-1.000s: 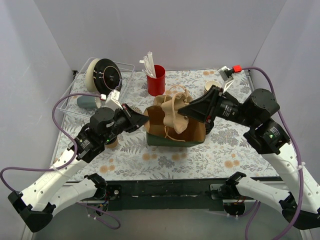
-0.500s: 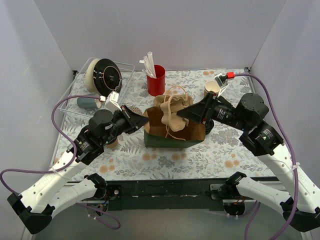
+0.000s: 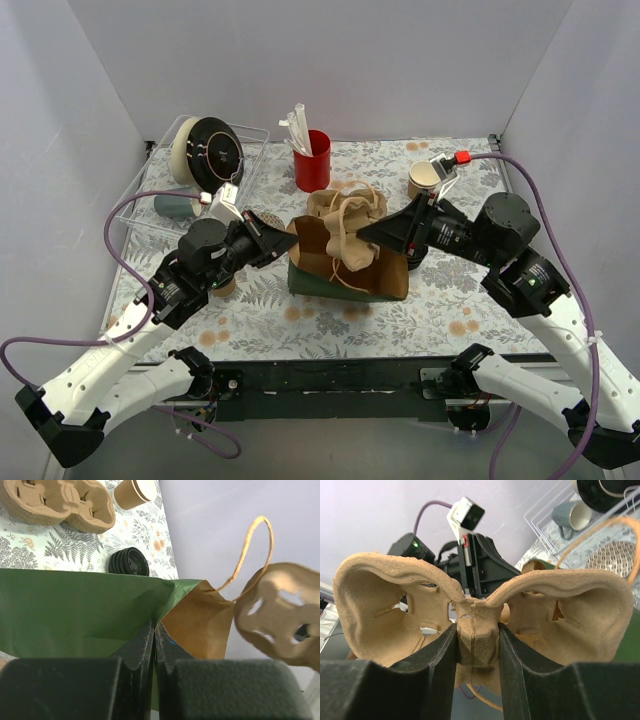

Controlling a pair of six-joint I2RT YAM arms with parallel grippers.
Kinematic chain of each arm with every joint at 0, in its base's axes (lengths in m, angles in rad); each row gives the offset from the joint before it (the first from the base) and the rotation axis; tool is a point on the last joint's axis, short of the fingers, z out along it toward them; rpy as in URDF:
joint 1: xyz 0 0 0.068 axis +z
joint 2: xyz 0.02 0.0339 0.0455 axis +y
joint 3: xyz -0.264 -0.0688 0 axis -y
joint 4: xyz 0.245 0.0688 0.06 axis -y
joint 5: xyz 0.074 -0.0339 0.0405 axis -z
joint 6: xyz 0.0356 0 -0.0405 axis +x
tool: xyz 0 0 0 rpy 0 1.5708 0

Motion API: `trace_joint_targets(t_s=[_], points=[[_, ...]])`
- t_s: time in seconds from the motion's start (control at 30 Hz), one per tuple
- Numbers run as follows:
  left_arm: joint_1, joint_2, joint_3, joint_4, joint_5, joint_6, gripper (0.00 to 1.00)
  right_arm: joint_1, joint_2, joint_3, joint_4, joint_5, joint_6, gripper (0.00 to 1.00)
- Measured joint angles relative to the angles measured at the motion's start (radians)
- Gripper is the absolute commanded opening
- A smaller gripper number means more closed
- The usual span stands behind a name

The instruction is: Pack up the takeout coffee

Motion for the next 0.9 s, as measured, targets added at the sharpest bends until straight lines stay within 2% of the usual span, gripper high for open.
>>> trace_joint_targets(t_s=[0.47,0.9], points=[[0.000,0.008,0.000,0.000,0.000,-0.023,0.00,0.008,-0.031,-0.066,-0.021,0.010,0.016,0.07],[0.000,-0.021,-0.007,0.025,0.002,-0.050,0.00,0.011,-0.069,-0.097,-0.230,0.178,-0.026,0.06]])
